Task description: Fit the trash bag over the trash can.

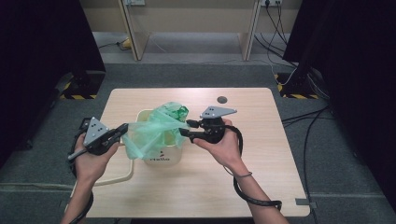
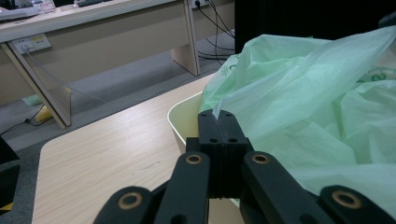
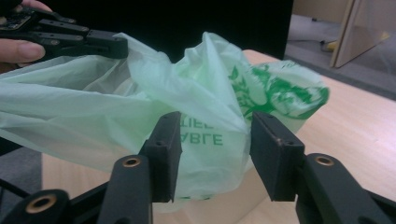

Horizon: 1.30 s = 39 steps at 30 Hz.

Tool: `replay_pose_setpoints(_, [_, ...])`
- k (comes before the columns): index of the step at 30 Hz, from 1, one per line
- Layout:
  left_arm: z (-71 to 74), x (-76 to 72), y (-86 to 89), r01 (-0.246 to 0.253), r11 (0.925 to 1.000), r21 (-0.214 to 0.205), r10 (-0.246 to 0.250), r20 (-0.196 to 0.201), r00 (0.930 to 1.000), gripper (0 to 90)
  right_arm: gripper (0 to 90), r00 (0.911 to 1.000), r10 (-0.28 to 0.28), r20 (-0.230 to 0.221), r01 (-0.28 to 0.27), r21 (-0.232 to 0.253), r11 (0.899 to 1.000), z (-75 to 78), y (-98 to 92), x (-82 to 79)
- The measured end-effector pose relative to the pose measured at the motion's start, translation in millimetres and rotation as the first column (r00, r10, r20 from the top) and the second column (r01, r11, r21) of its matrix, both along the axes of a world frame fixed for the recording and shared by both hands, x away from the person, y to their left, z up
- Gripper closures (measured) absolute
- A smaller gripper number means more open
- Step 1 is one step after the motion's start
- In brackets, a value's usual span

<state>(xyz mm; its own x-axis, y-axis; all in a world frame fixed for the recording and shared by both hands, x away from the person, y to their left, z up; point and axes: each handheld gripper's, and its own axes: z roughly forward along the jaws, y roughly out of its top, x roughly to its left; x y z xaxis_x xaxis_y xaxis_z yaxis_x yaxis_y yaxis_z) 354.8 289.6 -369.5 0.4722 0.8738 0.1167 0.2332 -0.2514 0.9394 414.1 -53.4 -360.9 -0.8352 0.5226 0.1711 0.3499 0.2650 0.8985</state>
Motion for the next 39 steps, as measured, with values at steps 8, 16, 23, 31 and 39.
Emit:
replay_pose_setpoints(8, [-0.2,0.4,1.3,-0.011,0.9999,-0.007,0.011,0.011,0.9999,89.6,71.9,0.9983,-0.023,-0.053,0.019,-0.075,0.997,-19.9,4.6,3.2])
replay_pose_setpoints(16, [-1.9,5.0,0.2,-0.015,0.9999,-0.007,0.015,0.008,0.9999,89.6,90.0,0.9930,-0.115,-0.026,0.113,-0.074,0.991,-14.8,5.9,9.0])
replay_pose_setpoints(23, [-1.2,9.9,-1.3,-0.019,0.9997,-0.012,0.019,0.012,0.9997,89.6,90.0,0.9811,-0.185,0.057,0.190,-0.093,0.977,1.4,7.1,16.0])
replay_pose_setpoints(31, [-0.3,16.8,-0.7,-0.026,0.9992,-0.030,0.026,0.016,0.9995,89.7,89.9,0.9669,-0.229,0.112,0.237,-0.062,0.969,4.8,9.4,21.5])
replay_pose_setpoints(39, [1.7,22.0,-0.1,-0.039,0.9985,-0.038,0.039,0.024,0.9989,89.7,89.6,0.9505,-0.267,0.159,0.282,-0.086,0.955,9.1,14.5,29.2])
